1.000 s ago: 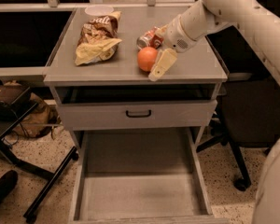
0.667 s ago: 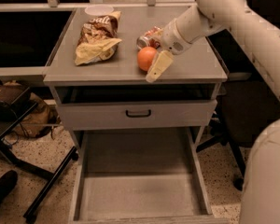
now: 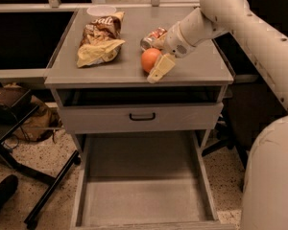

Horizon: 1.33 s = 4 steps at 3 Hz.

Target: Place orange into middle drawer

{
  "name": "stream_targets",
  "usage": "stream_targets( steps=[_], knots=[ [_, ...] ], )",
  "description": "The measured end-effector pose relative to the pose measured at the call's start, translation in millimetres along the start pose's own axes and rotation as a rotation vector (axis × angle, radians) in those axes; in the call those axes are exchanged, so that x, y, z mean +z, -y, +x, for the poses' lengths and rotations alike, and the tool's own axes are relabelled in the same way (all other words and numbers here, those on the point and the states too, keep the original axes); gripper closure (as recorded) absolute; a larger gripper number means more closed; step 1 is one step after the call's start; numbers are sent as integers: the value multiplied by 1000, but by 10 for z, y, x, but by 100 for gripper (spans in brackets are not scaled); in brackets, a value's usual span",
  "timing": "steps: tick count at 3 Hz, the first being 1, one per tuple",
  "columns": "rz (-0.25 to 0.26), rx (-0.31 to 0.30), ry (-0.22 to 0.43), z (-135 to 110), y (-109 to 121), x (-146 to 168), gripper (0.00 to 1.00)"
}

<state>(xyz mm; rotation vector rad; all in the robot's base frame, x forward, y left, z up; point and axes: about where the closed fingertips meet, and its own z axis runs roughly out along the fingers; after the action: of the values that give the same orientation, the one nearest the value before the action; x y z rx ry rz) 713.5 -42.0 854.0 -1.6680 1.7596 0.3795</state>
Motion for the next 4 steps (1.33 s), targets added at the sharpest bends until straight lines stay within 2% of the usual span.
stream_targets(
  steps=[2,3,4],
  knots=[
    [0,0,0,0,0,0,65],
    [-45,-34,59,-38,-191,-87,88],
    [-105,-107,74,-53,-597,-391,100]
  ],
)
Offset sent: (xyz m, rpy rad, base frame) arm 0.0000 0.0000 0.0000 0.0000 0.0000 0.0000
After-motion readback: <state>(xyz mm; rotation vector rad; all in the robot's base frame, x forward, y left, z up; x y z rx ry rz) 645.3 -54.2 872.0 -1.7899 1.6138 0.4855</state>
